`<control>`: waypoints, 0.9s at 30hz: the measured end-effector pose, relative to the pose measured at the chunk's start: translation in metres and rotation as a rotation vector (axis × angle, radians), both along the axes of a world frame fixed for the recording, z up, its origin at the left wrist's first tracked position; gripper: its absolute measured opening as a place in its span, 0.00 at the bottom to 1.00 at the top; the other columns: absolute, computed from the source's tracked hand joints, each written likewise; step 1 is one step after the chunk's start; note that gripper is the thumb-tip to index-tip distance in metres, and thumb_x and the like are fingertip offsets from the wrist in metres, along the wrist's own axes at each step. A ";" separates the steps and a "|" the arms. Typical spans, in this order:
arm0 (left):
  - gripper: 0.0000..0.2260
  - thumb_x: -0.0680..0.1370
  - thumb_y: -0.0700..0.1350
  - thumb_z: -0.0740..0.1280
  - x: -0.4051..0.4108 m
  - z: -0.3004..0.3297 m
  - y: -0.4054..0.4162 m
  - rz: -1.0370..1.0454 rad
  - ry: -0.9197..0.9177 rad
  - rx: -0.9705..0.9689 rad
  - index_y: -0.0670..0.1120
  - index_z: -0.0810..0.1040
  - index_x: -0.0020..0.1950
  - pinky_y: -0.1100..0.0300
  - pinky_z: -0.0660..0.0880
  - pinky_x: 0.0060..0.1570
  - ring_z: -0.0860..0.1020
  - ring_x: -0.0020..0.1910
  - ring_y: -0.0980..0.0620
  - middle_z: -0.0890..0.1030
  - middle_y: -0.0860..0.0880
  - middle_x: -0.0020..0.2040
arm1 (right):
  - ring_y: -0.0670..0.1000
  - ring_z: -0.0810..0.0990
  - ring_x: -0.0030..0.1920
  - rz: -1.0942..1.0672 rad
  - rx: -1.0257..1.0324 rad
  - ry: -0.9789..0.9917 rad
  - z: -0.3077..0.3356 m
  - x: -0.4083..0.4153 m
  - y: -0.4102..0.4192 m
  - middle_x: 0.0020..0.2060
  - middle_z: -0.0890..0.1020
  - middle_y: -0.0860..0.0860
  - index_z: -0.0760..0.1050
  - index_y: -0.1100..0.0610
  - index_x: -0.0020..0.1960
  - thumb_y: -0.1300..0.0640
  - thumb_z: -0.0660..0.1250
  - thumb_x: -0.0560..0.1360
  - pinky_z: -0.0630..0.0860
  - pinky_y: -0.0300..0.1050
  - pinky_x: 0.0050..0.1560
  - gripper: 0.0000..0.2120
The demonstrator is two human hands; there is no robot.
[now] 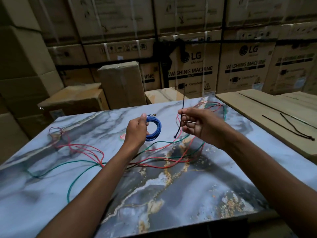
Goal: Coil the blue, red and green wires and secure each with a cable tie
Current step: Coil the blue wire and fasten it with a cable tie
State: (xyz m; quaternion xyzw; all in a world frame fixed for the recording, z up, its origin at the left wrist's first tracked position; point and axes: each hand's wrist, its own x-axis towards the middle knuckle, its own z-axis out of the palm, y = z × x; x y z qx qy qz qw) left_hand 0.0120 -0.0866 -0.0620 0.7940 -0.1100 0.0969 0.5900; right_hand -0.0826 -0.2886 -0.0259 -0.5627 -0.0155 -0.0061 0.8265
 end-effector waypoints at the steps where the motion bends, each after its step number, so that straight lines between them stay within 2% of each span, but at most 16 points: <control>1: 0.20 0.86 0.52 0.55 0.000 -0.002 0.002 -0.006 0.000 0.003 0.46 0.73 0.37 0.59 0.66 0.35 0.70 0.26 0.56 0.72 0.49 0.31 | 0.49 0.81 0.35 0.002 0.033 0.009 0.000 0.002 0.004 0.37 0.78 0.54 0.80 0.61 0.51 0.61 0.65 0.81 0.81 0.38 0.37 0.05; 5: 0.20 0.86 0.52 0.56 0.002 -0.013 0.010 -0.050 -0.009 0.012 0.45 0.74 0.39 0.63 0.67 0.29 0.69 0.26 0.58 0.72 0.50 0.34 | 0.52 0.85 0.39 -0.035 0.021 -0.023 0.000 0.013 0.018 0.39 0.82 0.57 0.80 0.62 0.49 0.63 0.67 0.79 0.82 0.39 0.40 0.04; 8: 0.19 0.86 0.52 0.56 0.002 -0.018 0.012 -0.037 0.000 -0.002 0.42 0.78 0.43 0.59 0.68 0.32 0.71 0.23 0.62 0.74 0.49 0.36 | 0.56 0.87 0.47 -0.054 -0.153 -0.133 -0.009 0.016 0.024 0.44 0.86 0.61 0.82 0.65 0.50 0.62 0.71 0.76 0.82 0.40 0.43 0.06; 10: 0.19 0.86 0.52 0.56 0.001 -0.019 0.013 -0.016 -0.006 0.012 0.44 0.77 0.43 0.61 0.69 0.31 0.72 0.22 0.63 0.75 0.50 0.38 | 0.58 0.87 0.50 -0.088 -0.309 -0.224 -0.017 0.016 0.029 0.46 0.87 0.62 0.83 0.65 0.53 0.62 0.73 0.75 0.83 0.43 0.46 0.09; 13: 0.19 0.86 0.53 0.54 -0.001 -0.020 0.016 0.030 -0.039 0.087 0.44 0.77 0.44 0.68 0.67 0.26 0.74 0.23 0.64 0.76 0.51 0.37 | 0.57 0.88 0.49 -0.126 -0.415 -0.291 -0.027 0.014 0.033 0.45 0.88 0.60 0.83 0.65 0.55 0.64 0.73 0.76 0.84 0.46 0.49 0.08; 17: 0.20 0.86 0.53 0.53 0.001 -0.021 0.019 0.077 -0.031 0.094 0.42 0.78 0.49 0.60 0.69 0.31 0.75 0.27 0.58 0.77 0.51 0.40 | 0.57 0.88 0.48 -0.128 -0.498 -0.300 -0.034 0.014 0.038 0.43 0.88 0.58 0.83 0.65 0.55 0.67 0.73 0.76 0.85 0.50 0.50 0.08; 20: 0.20 0.86 0.53 0.53 0.001 -0.021 0.019 0.084 -0.034 0.072 0.42 0.80 0.53 0.60 0.69 0.32 0.76 0.28 0.55 0.77 0.54 0.40 | 0.55 0.88 0.47 -0.150 -0.563 -0.346 -0.040 0.011 0.043 0.42 0.88 0.55 0.84 0.63 0.54 0.65 0.73 0.76 0.85 0.48 0.46 0.07; 23: 0.20 0.86 0.52 0.53 -0.003 -0.020 0.018 0.075 -0.047 0.090 0.42 0.80 0.53 0.59 0.70 0.33 0.77 0.29 0.54 0.77 0.55 0.40 | 0.51 0.88 0.44 -0.206 -0.673 -0.422 -0.045 0.010 0.049 0.41 0.88 0.51 0.86 0.60 0.53 0.65 0.75 0.76 0.85 0.46 0.44 0.07; 26: 0.20 0.86 0.52 0.53 -0.004 -0.019 0.018 0.073 -0.063 0.121 0.42 0.79 0.50 0.58 0.72 0.35 0.78 0.30 0.54 0.78 0.53 0.41 | 0.41 0.86 0.41 -0.377 -0.954 -0.609 -0.050 0.011 0.055 0.41 0.88 0.46 0.88 0.56 0.51 0.65 0.76 0.74 0.82 0.36 0.41 0.08; 27: 0.20 0.86 0.52 0.53 -0.005 -0.019 0.018 0.072 -0.068 0.126 0.43 0.79 0.49 0.62 0.71 0.34 0.78 0.29 0.54 0.78 0.53 0.41 | 0.40 0.86 0.40 -0.425 -1.035 -0.690 -0.052 0.012 0.057 0.41 0.88 0.47 0.88 0.56 0.51 0.64 0.76 0.74 0.81 0.33 0.40 0.07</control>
